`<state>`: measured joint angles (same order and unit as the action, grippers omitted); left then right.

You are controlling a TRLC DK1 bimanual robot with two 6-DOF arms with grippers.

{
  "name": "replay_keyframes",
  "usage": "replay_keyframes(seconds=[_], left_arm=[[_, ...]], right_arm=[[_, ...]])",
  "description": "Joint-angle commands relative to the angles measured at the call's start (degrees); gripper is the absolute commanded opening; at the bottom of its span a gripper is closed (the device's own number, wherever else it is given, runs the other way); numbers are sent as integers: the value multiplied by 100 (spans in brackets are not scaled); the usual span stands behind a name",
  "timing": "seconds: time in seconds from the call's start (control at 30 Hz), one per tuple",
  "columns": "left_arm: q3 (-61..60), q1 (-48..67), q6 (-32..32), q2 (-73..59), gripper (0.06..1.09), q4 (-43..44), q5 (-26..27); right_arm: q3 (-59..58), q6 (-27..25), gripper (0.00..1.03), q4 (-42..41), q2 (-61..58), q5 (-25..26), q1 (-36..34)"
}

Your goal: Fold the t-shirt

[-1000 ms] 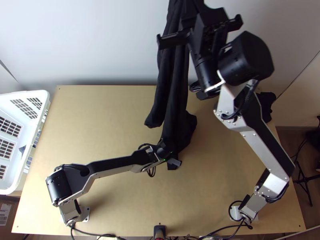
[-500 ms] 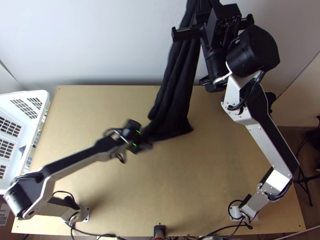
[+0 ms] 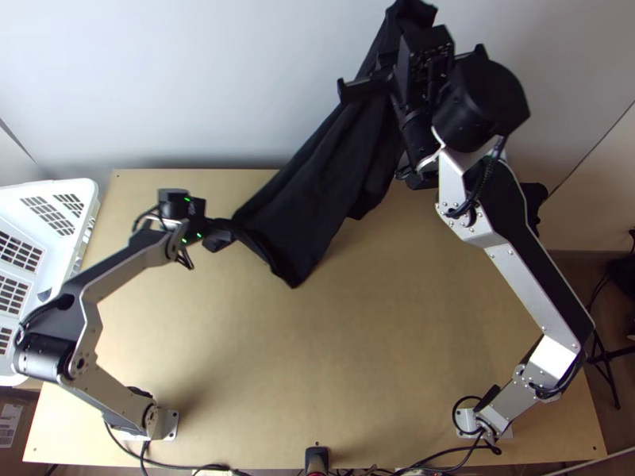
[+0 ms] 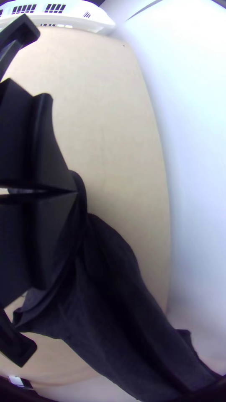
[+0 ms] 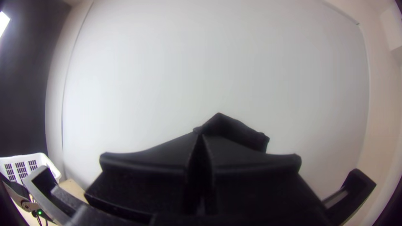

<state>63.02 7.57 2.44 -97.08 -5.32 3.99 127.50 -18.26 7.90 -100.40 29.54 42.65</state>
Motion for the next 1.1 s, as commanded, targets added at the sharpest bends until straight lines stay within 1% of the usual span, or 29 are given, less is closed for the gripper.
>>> replay_keyframes(seconds=[0.0,0.03,0.07,0.1,0.13,0.17,0.2,0.23,0.27,0.43,0.5,0.57,0.6,0.67,0.73,0.77,0.83,0.87,0.9,0.97,1.07], left_arm=[[263,-397,-94,5,9,-241,823],[210,-248,-173,242,10,-461,893],[122,-107,-235,523,18,-584,1051],[-9,42,-349,831,31,-619,1192],[-115,201,-437,1130,47,-646,1333],[-203,394,-499,1446,64,-733,1447],[-256,570,-586,1692,80,-813,1473],[-282,772,-657,1903,92,-865,1473],[-291,965,-710,2088,98,-918,1473],[-238,1695,-956,2641,98,-1155,1482],[-212,1950,-1070,2756,98,-1375,1473],[-352,2231,-1140,2887,98,-1384,1412],[-467,2459,-1140,2949,98,-1322,1262],[-739,2881,-1105,2958,98,-1023,805],[-1003,3268,-1079,2800,98,-725,498],[-1134,3497,-991,2703,98,-558,225],[-1468,4068,-586,2518,98,-57,-522],[-1618,4340,-358,2404,98,277,-1049],[-1671,4516,-200,2228,98,392,-1374],[-1653,4569,-86,1850,98,532,-1638],[-1723,4542,310,1411,98,831,-1893]], right_arm=[[-156,-2,3,194,3,-1,-20],[-173,-2,3,194,3,-1,-20],[-199,-2,3,194,3,-1,-20],[-217,-2,3,194,3,-1,-11],[-252,7,3,194,3,-1,-11],[-279,7,3,194,3,-1,-3],[-296,7,3,194,3,-1,-3],[-314,51,3,194,3,-10,6],[-323,51,3,185,-6,-10,6],[-296,60,3,115,-85,-10,15],[-296,60,3,98,-94,-1,6],[-279,60,3,98,-94,-1,-3],[-270,77,3,98,-94,-1,-11],[-252,86,3,106,-85,-1,-11],[-252,86,3,106,-76,-1,-11],[-252,77,3,115,-76,-1,-11],[-208,77,3,150,-67,-1,6],[-156,77,3,194,-67,-1,15],[-129,77,3,221,-59,-1,24],[-112,77,3,265,-50,-1,50],[-120,77,3,291,-23,-1,59]])
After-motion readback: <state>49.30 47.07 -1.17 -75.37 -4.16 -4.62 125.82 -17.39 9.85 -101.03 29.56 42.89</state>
